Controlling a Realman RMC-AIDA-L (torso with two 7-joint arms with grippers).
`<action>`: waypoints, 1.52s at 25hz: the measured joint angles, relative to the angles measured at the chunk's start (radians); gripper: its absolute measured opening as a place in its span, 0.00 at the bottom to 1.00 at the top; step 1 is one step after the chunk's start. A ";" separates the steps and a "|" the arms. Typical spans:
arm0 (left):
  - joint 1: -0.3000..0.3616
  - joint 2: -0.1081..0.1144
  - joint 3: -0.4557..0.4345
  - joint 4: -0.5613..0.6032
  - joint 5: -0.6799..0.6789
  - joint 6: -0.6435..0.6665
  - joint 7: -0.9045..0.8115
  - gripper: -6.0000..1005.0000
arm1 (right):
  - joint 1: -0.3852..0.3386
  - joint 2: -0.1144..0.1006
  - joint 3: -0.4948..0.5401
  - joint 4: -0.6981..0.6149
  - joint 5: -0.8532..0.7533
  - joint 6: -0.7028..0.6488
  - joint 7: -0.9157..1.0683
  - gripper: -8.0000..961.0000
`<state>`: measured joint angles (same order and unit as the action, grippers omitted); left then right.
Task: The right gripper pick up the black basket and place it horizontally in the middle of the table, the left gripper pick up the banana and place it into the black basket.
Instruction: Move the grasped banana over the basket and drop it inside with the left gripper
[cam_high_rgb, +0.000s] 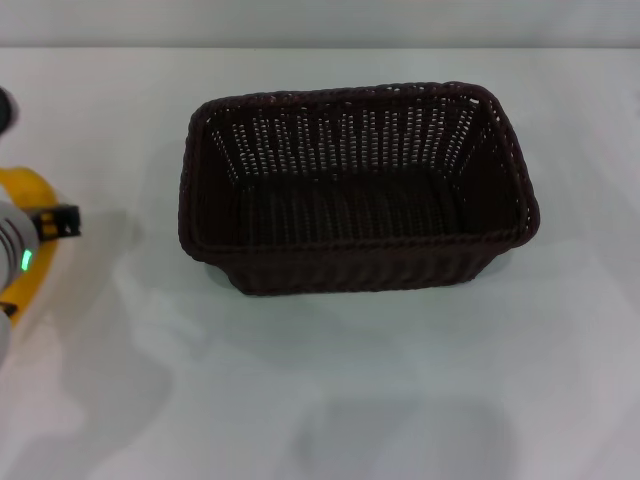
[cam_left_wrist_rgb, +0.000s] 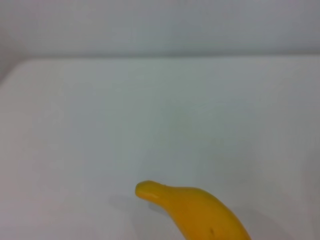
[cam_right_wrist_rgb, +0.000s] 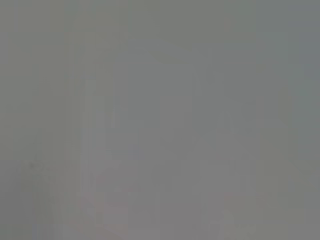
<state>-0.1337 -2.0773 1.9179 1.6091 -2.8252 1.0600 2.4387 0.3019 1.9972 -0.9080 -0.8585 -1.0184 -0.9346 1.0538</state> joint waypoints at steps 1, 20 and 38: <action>-0.002 0.000 -0.008 0.000 0.011 -0.007 0.004 0.51 | 0.002 0.000 0.000 0.001 0.000 0.001 0.000 0.87; -0.065 -0.002 -0.175 -0.104 0.194 -0.570 0.026 0.51 | 0.021 0.010 -0.002 0.022 0.001 0.056 0.000 0.87; -0.015 -0.003 -0.241 -0.291 0.319 -1.408 0.030 0.51 | 0.037 0.012 -0.004 0.046 0.002 0.068 0.000 0.87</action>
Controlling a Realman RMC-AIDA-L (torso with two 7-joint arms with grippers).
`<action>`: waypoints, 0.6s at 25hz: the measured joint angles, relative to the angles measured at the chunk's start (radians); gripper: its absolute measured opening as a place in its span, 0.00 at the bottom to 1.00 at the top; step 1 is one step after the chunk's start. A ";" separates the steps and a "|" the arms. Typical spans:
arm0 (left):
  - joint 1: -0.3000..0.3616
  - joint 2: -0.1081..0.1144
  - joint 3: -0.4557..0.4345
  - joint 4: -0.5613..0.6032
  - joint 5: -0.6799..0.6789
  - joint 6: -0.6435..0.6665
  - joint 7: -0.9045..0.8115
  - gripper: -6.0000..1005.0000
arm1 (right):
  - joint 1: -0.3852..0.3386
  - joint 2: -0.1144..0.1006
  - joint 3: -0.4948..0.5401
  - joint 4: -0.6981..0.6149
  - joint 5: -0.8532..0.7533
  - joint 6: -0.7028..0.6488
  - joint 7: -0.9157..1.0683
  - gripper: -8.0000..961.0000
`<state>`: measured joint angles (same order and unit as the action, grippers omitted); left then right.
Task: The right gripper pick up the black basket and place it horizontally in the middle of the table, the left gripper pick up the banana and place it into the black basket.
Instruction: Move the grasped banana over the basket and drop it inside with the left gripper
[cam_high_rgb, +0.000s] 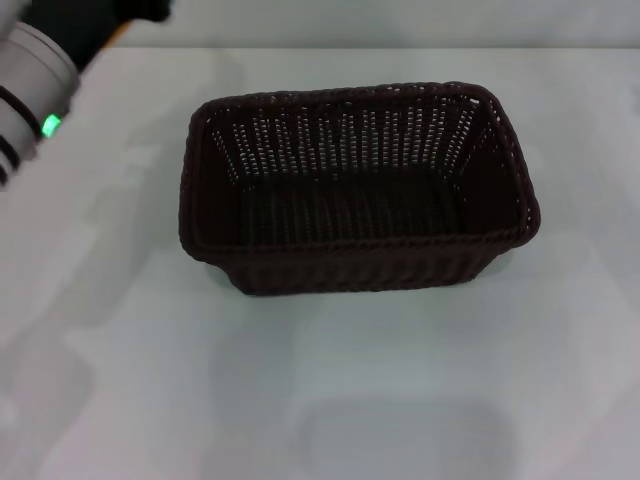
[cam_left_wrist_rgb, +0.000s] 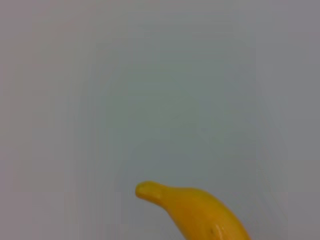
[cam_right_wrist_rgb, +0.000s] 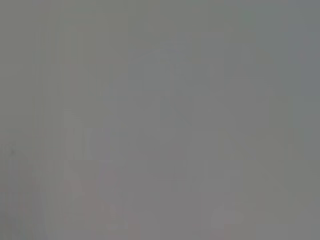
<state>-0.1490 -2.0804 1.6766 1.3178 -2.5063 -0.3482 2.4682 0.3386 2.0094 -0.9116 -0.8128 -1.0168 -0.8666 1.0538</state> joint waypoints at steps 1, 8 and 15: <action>0.006 0.001 0.021 0.008 0.009 -0.004 0.000 0.51 | 0.001 0.000 -0.001 0.000 0.000 0.000 0.000 0.87; 0.065 0.001 0.178 0.120 0.182 0.014 0.002 0.51 | 0.001 0.000 0.000 0.000 0.000 0.000 0.000 0.87; 0.110 0.001 0.279 0.193 0.267 0.069 0.002 0.51 | -0.003 0.000 -0.001 0.000 0.000 -0.003 -0.001 0.87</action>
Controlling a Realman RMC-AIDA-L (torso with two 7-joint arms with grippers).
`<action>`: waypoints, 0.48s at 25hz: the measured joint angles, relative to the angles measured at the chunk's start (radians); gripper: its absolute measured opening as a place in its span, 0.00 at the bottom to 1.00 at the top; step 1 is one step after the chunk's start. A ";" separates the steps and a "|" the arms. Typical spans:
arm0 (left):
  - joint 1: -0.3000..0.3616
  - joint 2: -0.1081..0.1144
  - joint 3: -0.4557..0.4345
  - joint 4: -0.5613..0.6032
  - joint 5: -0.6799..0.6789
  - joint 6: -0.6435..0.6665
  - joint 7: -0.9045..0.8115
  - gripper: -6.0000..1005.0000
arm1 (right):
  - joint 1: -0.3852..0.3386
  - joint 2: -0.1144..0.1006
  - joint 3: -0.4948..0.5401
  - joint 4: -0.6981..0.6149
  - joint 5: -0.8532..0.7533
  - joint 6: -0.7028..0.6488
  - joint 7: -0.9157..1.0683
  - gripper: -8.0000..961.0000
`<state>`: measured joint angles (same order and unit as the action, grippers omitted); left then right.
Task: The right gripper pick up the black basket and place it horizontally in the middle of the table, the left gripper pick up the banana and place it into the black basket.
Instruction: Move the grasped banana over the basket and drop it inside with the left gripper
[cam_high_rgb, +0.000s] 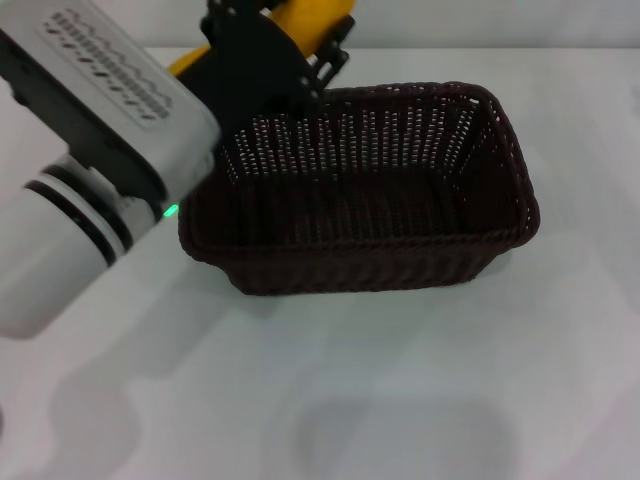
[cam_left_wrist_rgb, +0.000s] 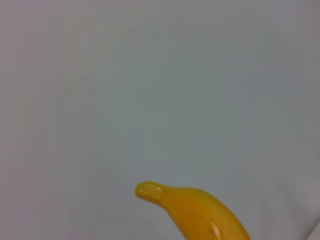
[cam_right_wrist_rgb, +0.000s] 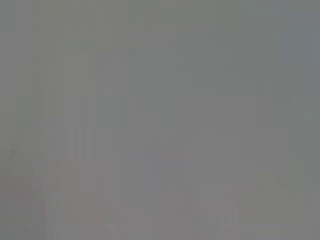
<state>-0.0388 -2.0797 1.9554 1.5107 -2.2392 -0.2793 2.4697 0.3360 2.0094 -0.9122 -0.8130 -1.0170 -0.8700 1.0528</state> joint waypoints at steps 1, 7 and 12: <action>0.001 0.000 0.012 0.004 0.004 0.008 -0.001 0.51 | 0.000 0.000 0.000 0.000 0.000 -0.001 0.000 0.87; 0.023 -0.001 0.073 0.029 0.000 0.017 -0.011 0.53 | -0.006 0.000 -0.004 0.000 0.000 -0.006 -0.001 0.87; 0.041 0.000 0.106 0.048 0.001 0.047 -0.008 0.55 | -0.007 0.000 -0.006 0.000 0.000 -0.015 -0.001 0.87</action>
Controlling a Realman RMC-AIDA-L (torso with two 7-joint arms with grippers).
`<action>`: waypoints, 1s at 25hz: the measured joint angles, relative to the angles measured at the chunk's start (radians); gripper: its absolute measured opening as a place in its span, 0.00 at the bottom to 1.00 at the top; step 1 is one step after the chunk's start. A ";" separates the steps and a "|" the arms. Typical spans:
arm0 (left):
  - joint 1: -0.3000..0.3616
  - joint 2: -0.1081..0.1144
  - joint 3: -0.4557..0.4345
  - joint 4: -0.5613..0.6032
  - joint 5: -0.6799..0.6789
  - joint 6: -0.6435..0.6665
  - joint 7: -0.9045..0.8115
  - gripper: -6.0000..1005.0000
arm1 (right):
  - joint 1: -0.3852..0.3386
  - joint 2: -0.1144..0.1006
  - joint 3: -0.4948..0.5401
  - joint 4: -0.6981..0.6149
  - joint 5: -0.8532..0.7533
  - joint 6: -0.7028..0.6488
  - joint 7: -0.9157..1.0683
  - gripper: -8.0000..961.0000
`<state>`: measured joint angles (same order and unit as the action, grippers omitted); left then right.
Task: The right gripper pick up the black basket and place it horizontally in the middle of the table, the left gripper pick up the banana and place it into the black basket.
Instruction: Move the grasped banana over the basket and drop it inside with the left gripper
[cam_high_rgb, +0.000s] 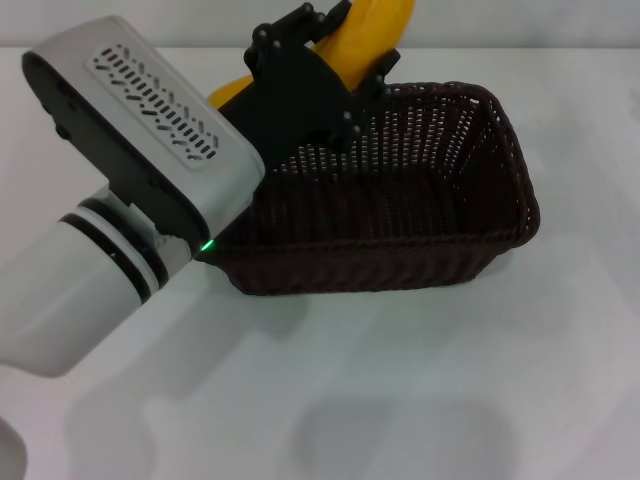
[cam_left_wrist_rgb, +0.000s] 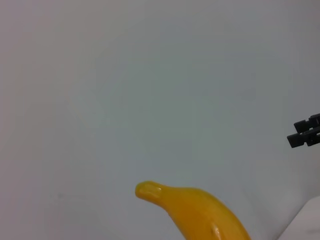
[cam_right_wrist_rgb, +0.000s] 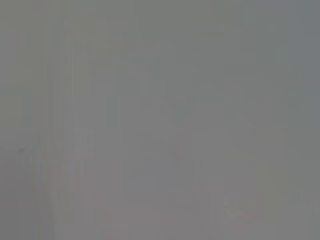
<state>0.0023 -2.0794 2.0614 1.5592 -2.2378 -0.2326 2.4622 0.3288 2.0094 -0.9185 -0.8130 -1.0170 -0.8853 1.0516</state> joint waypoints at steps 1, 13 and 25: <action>0.003 0.000 0.000 0.001 -0.001 0.001 0.000 0.55 | 0.000 0.000 0.000 0.000 0.000 -0.002 0.000 0.87; 0.037 0.001 -0.031 0.027 -0.153 0.004 -0.005 0.60 | -0.001 0.001 0.000 0.000 -0.003 -0.015 0.001 0.86; 0.036 0.000 -0.046 0.024 -0.173 0.006 -0.001 0.84 | 0.007 0.002 -0.002 0.008 -0.002 -0.015 0.002 0.86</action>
<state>0.0387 -2.0790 2.0156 1.5836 -2.4108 -0.2270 2.4612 0.3359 2.0110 -0.9204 -0.8054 -1.0193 -0.9005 1.0536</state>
